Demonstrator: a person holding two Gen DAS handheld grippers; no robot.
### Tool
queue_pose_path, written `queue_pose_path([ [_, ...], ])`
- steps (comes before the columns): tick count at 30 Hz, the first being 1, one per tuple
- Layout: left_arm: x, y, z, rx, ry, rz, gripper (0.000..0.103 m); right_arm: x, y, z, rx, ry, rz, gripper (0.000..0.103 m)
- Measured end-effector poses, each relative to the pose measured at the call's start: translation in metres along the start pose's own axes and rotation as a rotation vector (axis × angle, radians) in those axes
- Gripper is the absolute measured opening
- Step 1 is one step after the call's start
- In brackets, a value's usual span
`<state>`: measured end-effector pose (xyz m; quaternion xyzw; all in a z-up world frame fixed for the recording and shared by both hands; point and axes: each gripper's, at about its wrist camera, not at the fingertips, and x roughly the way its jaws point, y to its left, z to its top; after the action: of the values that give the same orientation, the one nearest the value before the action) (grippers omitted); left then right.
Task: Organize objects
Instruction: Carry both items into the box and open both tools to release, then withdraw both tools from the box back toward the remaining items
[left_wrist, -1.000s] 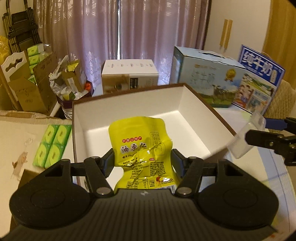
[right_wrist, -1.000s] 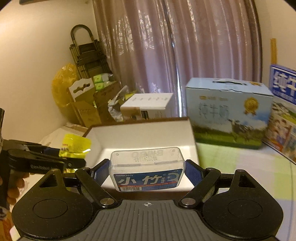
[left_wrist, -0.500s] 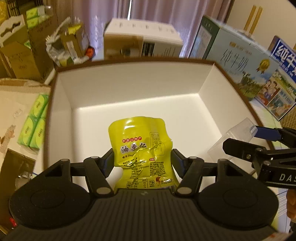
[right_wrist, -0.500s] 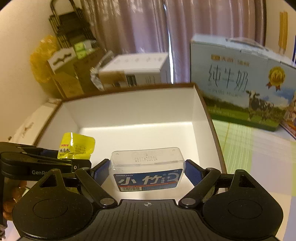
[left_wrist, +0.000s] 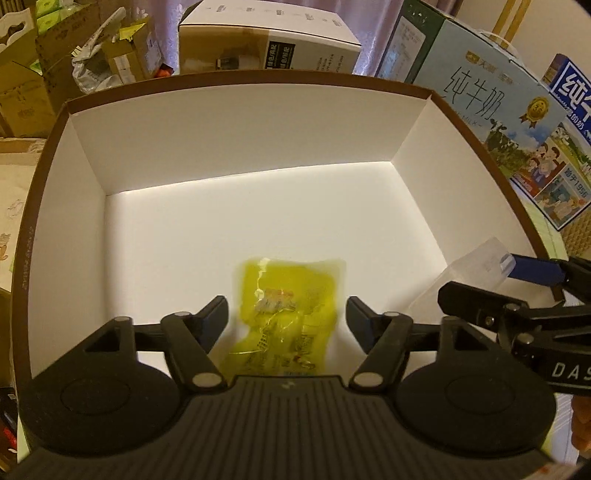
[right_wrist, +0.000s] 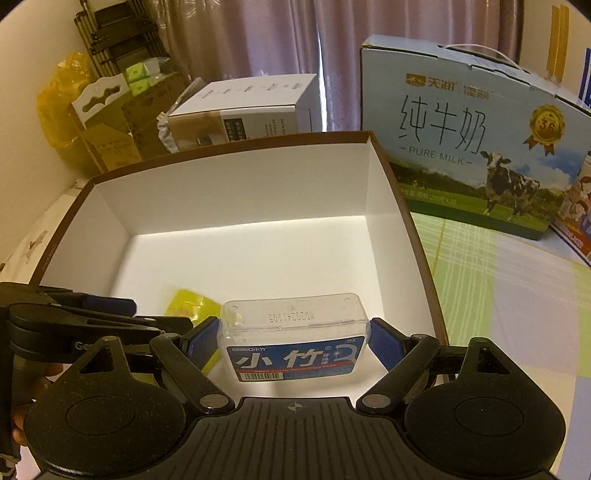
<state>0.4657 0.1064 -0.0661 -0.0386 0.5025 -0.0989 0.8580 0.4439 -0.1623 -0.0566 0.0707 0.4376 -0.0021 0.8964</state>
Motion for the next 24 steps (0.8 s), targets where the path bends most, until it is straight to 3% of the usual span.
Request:
queue_pose_path([
  [9,-0.015,0.009,0.0,-0.003,-0.023,-0.006,0.079,-0.003,0.008,0.001,-0.029,0.021,0.009,0.083],
  [24,-0.054,0.02,-0.007,0.008,-0.079,0.007,0.084,-0.027,0.02,0.011,0.008,-0.063,0.004,0.087],
])
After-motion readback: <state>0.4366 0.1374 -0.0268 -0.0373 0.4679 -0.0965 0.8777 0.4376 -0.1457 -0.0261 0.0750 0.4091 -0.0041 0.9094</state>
